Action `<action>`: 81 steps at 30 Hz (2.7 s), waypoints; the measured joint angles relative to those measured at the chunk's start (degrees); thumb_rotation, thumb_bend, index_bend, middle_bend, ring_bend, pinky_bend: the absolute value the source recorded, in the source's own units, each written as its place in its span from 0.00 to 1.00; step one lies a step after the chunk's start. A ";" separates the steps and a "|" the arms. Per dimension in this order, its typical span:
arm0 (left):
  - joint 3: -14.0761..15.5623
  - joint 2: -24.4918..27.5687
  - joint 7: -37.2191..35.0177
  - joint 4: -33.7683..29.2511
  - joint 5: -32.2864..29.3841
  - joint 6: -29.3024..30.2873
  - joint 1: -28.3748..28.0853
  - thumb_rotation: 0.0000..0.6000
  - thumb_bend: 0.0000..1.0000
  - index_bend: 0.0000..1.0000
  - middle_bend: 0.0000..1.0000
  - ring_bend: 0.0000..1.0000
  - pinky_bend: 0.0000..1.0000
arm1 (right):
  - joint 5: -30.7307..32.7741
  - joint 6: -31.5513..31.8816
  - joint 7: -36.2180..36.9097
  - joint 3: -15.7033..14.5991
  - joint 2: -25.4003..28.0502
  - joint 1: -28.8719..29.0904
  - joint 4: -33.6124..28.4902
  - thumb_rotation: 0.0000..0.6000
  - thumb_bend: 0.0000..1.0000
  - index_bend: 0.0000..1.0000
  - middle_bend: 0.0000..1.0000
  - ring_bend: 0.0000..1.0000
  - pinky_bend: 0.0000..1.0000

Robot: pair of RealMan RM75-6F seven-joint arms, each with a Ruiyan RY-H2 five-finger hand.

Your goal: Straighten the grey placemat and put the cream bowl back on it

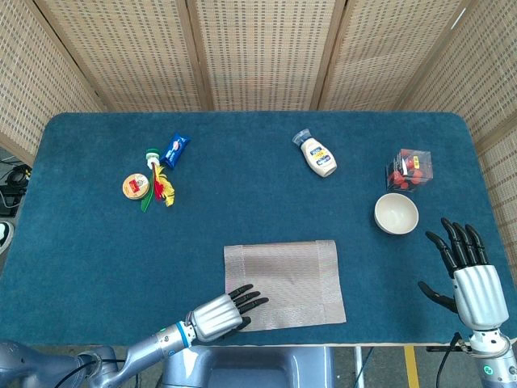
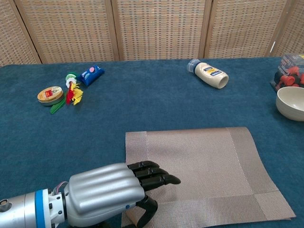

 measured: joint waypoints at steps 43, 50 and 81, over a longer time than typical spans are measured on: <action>-35.42 6.45 18.86 -4.51 -58.82 1.34 -8.27 1.00 0.73 0.85 0.00 0.00 0.00 | -1.78 1.00 -1.04 -0.24 0.14 -0.28 -0.66 1.00 0.00 0.20 0.00 0.00 0.00; -36.01 8.01 21.08 1.36 -63.88 3.83 -9.02 1.00 0.70 0.83 0.00 0.00 0.00 | -1.80 0.68 -1.69 -0.24 -0.07 -0.15 -0.76 1.00 0.00 0.22 0.00 0.00 0.00; -19.94 41.10 9.11 -31.90 -42.76 24.25 19.11 1.00 0.00 0.00 0.00 0.00 0.00 | -2.94 -20.14 -8.25 -1.82 -2.87 11.15 6.41 1.00 0.00 0.22 0.00 0.00 0.00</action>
